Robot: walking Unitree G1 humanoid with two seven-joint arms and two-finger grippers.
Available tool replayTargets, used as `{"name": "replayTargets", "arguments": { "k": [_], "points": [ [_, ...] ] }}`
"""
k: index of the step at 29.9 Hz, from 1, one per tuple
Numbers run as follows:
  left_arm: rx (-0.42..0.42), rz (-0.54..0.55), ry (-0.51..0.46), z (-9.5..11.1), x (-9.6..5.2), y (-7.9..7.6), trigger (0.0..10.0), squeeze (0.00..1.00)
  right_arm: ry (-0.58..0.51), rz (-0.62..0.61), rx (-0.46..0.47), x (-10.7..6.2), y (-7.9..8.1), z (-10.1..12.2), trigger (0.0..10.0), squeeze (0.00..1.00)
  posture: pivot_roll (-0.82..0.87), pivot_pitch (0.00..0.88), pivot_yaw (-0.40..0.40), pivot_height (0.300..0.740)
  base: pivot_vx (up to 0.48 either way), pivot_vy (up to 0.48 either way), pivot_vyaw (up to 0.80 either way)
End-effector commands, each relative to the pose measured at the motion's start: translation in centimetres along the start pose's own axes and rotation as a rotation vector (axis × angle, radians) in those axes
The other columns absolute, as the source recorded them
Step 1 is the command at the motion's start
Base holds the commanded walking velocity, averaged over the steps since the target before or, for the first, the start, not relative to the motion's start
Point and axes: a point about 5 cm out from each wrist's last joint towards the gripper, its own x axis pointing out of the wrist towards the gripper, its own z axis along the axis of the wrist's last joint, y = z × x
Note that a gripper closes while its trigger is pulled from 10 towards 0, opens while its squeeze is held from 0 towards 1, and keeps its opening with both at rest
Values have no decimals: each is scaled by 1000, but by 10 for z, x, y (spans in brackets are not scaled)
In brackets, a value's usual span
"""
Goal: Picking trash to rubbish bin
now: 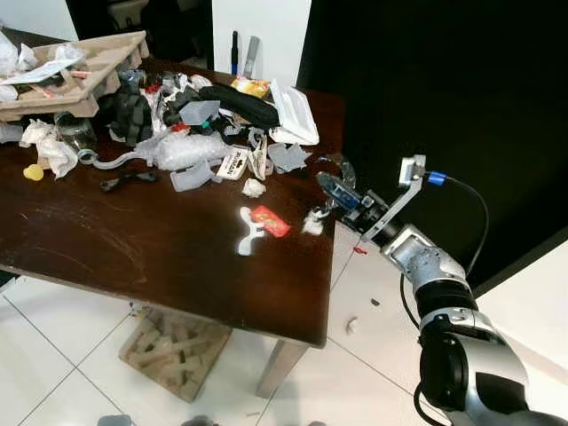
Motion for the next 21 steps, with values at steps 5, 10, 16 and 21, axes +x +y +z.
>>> {"name": "replayTargets", "arguments": {
  "k": [5,10,16,21],
  "points": [
    [-165,129,-46,2,-5,30,10000,0,-87,-27,12,-1,-1,10,0,0,217,109,-83,740,0,0,0],
    [-235,193,-93,9,-7,44,10000,0,-84,-7,15,0,1,10,0,0,217,109,-83,740,0,0,0],
    [-297,253,-160,20,-10,62,10000,0,28,-49,-39,5,-1,-7,0,0,226,114,-89,740,0,0,0],
    [-281,238,-189,29,-9,59,10000,0,159,-87,-126,13,0,-26,0,0,227,118,-84,740,0,0,0]
  ]
}}
